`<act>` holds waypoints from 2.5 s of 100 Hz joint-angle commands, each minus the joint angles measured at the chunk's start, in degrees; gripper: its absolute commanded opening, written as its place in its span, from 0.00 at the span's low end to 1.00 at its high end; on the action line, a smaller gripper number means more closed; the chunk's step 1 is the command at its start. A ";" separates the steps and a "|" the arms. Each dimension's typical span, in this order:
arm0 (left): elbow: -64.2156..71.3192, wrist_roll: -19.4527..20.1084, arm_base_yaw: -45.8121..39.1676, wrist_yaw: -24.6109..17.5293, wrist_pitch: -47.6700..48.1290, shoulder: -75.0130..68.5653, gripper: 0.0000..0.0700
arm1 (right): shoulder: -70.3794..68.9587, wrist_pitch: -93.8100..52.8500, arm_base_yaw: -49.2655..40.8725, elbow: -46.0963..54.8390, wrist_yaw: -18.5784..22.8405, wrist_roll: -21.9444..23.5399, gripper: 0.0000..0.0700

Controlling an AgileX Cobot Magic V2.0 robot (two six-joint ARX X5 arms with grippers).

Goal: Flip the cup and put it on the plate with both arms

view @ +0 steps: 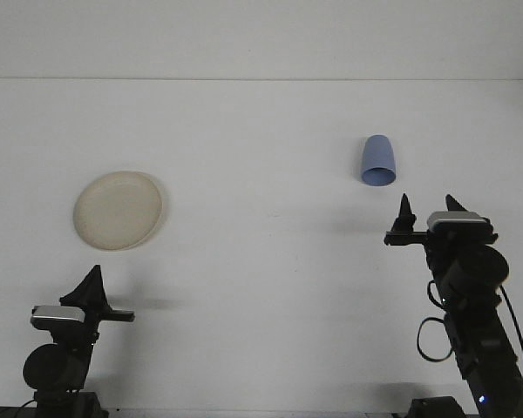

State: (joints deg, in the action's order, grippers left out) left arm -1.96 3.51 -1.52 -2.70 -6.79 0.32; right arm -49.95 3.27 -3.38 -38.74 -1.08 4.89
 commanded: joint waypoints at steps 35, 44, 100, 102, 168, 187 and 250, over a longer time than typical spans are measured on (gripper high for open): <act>1.16 -0.11 0.04 0.15 -0.61 -0.07 0.02 | -31.71 24.81 1.25 -0.37 -0.72 -7.48 0.79; 1.16 -0.11 0.04 0.15 -0.61 -0.07 0.02 | -37.73 31.47 2.29 -0.44 -0.68 -8.13 0.79; 1.16 -0.11 0.04 0.15 -0.61 -0.07 0.02 | -64.08 37.77 6.03 -19.45 1.29 -14.21 0.78; 1.16 -0.11 0.04 0.15 -0.61 -0.07 0.02 | -64.54 37.77 6.03 -19.93 1.31 -14.25 0.77; 1.16 -0.11 0.04 0.15 -0.61 -0.07 0.02 | -56.96 28.72 5.99 -22.05 3.23 -11.52 0.00; 1.16 -0.11 0.04 0.15 -0.61 -0.07 0.02 | -44.87 18.43 6.91 -22.05 4.61 -3.02 0.00; 1.16 -0.13 0.04 0.15 -0.66 -0.07 0.02 | -19.89 -29.79 -4.28 -26.14 30.97 0.39 0.00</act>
State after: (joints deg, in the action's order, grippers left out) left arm -1.96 3.51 -1.52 -2.70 -6.79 0.32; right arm -69.10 -21.02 -5.21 -62.37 29.69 9.21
